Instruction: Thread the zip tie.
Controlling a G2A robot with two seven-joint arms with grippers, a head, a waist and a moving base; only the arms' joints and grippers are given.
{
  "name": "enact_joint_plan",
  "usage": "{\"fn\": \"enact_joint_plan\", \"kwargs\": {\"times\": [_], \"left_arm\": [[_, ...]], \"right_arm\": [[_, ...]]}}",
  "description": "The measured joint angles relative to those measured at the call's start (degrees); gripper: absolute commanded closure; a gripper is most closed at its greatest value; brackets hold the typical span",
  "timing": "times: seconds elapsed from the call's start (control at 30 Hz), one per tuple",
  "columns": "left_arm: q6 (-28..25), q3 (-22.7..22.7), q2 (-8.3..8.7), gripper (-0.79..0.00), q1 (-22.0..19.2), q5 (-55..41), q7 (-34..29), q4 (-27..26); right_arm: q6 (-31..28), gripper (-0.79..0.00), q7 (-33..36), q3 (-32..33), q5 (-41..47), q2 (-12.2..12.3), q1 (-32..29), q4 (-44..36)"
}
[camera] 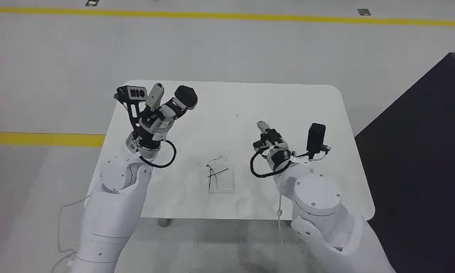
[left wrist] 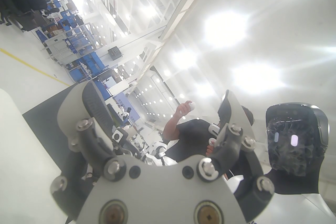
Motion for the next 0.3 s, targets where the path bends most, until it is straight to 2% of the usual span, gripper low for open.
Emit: {"fn": "enact_joint_plan", "kwargs": {"times": [0.2, 0.3], "left_arm": [[0.0, 0.0, 0.0, -0.785, 0.0, 0.0, 0.0, 0.0], [0.0, 0.0, 0.0, -0.785, 0.0, 0.0, 0.0, 0.0]], "right_arm": [[0.0, -0.712, -2.13, -0.67, -0.13, -0.04, 0.16, 0.16], [0.0, -0.768, -2.08, -0.65, -0.13, -0.04, 0.16, 0.15]]}}
